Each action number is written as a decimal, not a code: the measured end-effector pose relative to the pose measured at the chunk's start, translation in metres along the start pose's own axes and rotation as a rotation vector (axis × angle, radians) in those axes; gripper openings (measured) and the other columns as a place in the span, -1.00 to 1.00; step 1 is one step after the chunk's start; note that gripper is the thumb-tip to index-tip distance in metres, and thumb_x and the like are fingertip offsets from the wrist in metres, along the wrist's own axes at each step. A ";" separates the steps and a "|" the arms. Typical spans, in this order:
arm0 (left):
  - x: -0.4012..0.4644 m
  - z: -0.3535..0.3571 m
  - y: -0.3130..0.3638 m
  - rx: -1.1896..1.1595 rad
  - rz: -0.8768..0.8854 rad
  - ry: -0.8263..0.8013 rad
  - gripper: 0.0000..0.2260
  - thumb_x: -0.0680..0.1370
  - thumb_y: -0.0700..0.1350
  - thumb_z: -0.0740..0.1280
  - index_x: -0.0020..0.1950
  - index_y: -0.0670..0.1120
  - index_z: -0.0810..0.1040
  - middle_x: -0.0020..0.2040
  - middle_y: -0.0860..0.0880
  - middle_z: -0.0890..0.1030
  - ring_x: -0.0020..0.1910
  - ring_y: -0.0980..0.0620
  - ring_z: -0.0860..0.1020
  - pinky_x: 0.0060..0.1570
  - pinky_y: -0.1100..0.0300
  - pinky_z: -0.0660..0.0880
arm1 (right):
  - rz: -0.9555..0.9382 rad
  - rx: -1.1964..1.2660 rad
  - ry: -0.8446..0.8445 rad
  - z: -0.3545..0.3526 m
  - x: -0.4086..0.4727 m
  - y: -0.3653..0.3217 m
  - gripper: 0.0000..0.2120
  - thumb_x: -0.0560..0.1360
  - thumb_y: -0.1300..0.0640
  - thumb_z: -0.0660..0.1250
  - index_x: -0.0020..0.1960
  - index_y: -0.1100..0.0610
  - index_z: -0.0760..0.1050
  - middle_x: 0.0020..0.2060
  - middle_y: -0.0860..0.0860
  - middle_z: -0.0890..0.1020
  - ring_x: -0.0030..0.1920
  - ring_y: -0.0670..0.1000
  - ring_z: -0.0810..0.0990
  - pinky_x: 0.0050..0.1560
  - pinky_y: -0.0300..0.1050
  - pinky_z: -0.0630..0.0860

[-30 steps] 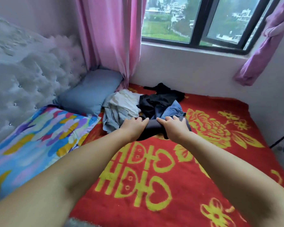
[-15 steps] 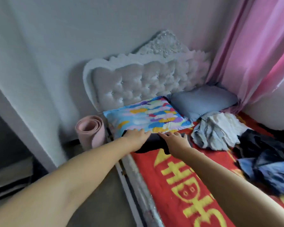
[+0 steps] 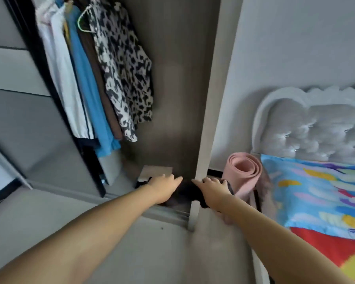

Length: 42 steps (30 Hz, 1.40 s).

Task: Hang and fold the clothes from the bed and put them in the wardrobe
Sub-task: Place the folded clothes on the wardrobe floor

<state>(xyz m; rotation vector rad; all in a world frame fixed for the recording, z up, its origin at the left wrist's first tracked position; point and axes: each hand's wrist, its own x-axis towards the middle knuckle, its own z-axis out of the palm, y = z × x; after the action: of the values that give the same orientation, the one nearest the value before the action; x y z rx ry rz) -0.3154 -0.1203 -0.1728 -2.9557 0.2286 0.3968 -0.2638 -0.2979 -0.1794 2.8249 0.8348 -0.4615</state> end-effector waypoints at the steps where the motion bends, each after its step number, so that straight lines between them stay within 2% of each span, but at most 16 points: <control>1: -0.007 0.008 -0.025 -0.010 -0.032 -0.010 -0.45 0.56 -0.34 0.10 0.53 -0.06 0.09 0.28 -0.17 0.40 0.23 -0.27 0.43 0.07 -0.08 0.41 | -0.028 0.001 -0.009 -0.004 0.015 -0.024 -0.23 0.51 0.22 0.30 0.55 -0.14 -0.02 0.39 0.08 0.32 0.39 0.22 0.28 0.35 0.35 0.20; 3: -0.019 0.021 -0.068 -0.047 -0.089 -0.030 -0.49 0.54 -0.34 0.10 0.47 -0.07 0.16 0.25 -0.17 0.43 0.20 -0.26 0.46 0.07 -0.09 0.43 | -0.080 0.011 -0.021 -0.009 0.042 -0.065 -0.24 0.51 0.24 0.30 0.54 -0.15 0.00 0.38 0.08 0.33 0.37 0.23 0.30 0.35 0.37 0.19; 6: -0.031 0.042 -0.112 -0.084 -0.150 -0.077 -0.47 0.55 -0.31 0.12 0.51 -0.05 0.13 0.28 -0.17 0.42 0.21 -0.24 0.46 0.04 -0.06 0.43 | -0.139 0.023 -0.050 -0.010 0.076 -0.108 -0.23 0.51 0.22 0.32 0.54 -0.17 0.00 0.40 0.08 0.32 0.38 0.22 0.28 0.37 0.40 0.14; 9: -0.032 0.063 -0.143 -0.122 -0.193 -0.124 -0.43 0.55 -0.29 0.14 0.54 -0.04 0.07 0.31 -0.16 0.39 0.21 -0.23 0.45 0.05 -0.07 0.45 | -0.185 0.002 -0.101 -0.009 0.108 -0.138 -0.21 0.49 0.19 0.36 0.53 -0.20 0.00 0.39 0.08 0.32 0.39 0.22 0.27 0.35 0.45 0.07; 14: 0.000 0.091 -0.199 -0.143 -0.219 -0.177 -0.45 0.56 -0.30 0.08 0.53 -0.03 0.08 0.33 -0.16 0.37 0.21 -0.22 0.44 0.07 -0.08 0.43 | -0.201 0.054 -0.190 -0.006 0.173 -0.170 -0.21 0.42 0.21 0.40 0.50 -0.18 0.10 0.36 0.10 0.34 0.37 0.24 0.28 0.31 0.49 0.03; 17: 0.046 0.102 -0.241 -0.130 -0.196 -0.194 -0.52 0.55 -0.29 0.08 0.47 -0.03 0.16 0.25 -0.16 0.41 0.18 -0.22 0.46 0.04 -0.09 0.45 | -0.175 0.132 -0.211 -0.004 0.228 -0.175 -0.21 0.44 0.22 0.36 0.51 -0.21 0.06 0.35 0.09 0.34 0.37 0.24 0.29 0.32 0.48 0.04; 20: 0.105 0.112 -0.280 -0.114 -0.149 -0.226 -0.53 0.54 -0.29 0.13 0.44 -0.03 0.19 0.23 -0.16 0.43 0.17 -0.22 0.47 0.07 -0.10 0.46 | -0.127 0.180 -0.235 0.001 0.292 -0.170 -0.31 0.52 0.21 0.24 0.52 -0.19 0.03 0.35 0.09 0.34 0.36 0.23 0.30 0.33 0.46 0.09; 23: 0.171 0.126 -0.311 -0.101 -0.095 -0.274 -0.39 0.54 -0.28 0.17 0.53 0.06 0.07 0.31 -0.16 0.39 0.23 -0.23 0.44 0.14 -0.08 0.40 | -0.071 0.207 -0.252 0.011 0.354 -0.160 -0.32 0.52 0.14 0.26 0.51 -0.19 0.03 0.34 0.09 0.35 0.34 0.21 0.33 0.31 0.36 0.20; 26: 0.230 0.145 -0.332 -0.071 -0.041 -0.289 -0.35 0.54 -0.26 0.20 0.55 0.09 0.01 0.36 -0.17 0.35 0.26 -0.25 0.42 0.15 -0.10 0.40 | -0.022 0.210 -0.292 0.026 0.413 -0.147 -0.31 0.52 0.10 0.28 0.52 -0.19 0.00 0.38 0.10 0.32 0.36 0.21 0.30 0.33 0.33 0.22; 31: 0.332 0.223 -0.354 -0.010 0.001 -0.282 -0.38 0.58 -0.16 0.20 0.57 0.06 -0.01 0.35 -0.19 0.37 0.25 -0.26 0.43 0.15 -0.14 0.41 | 0.016 0.201 -0.316 0.090 0.520 -0.129 -0.27 0.51 0.05 0.32 0.54 -0.17 -0.02 0.37 0.11 0.32 0.39 0.22 0.28 0.33 0.32 0.26; 34: 0.400 0.280 -0.365 -0.019 0.034 -0.246 -0.44 0.62 -0.08 0.13 0.57 0.06 -0.05 0.41 -0.18 0.31 0.31 -0.27 0.35 0.20 -0.16 0.36 | 0.063 0.245 -0.293 0.147 0.588 -0.118 -0.27 0.51 0.08 0.32 0.54 -0.17 0.00 0.37 0.11 0.34 0.39 0.20 0.30 0.36 0.28 0.27; 38: 0.484 0.349 -0.386 0.045 0.047 -0.122 -0.42 0.63 -0.03 0.12 0.57 0.07 -0.12 0.51 -0.16 0.16 0.41 -0.29 0.23 0.31 -0.22 0.26 | 0.121 0.285 -0.192 0.198 0.671 -0.101 -0.33 0.56 0.07 0.20 0.56 -0.15 -0.06 0.50 0.08 0.15 0.49 0.21 0.10 0.39 0.38 0.13; 42: 0.539 0.413 -0.393 0.041 0.027 -0.096 -0.37 0.64 -0.18 0.06 0.54 0.11 -0.28 0.58 -0.09 -0.11 0.52 -0.26 -0.03 0.43 -0.29 -0.01 | 0.179 0.253 -0.081 0.247 0.722 -0.100 -0.35 0.60 0.11 0.08 0.55 -0.16 -0.18 0.56 0.08 -0.10 0.53 0.22 -0.20 0.40 0.42 -0.11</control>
<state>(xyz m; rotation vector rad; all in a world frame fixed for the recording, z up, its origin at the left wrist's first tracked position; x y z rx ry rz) 0.1623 0.2631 -0.6630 -2.8874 0.2618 0.5300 0.1948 0.0898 -0.6609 3.0484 0.5347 -0.6922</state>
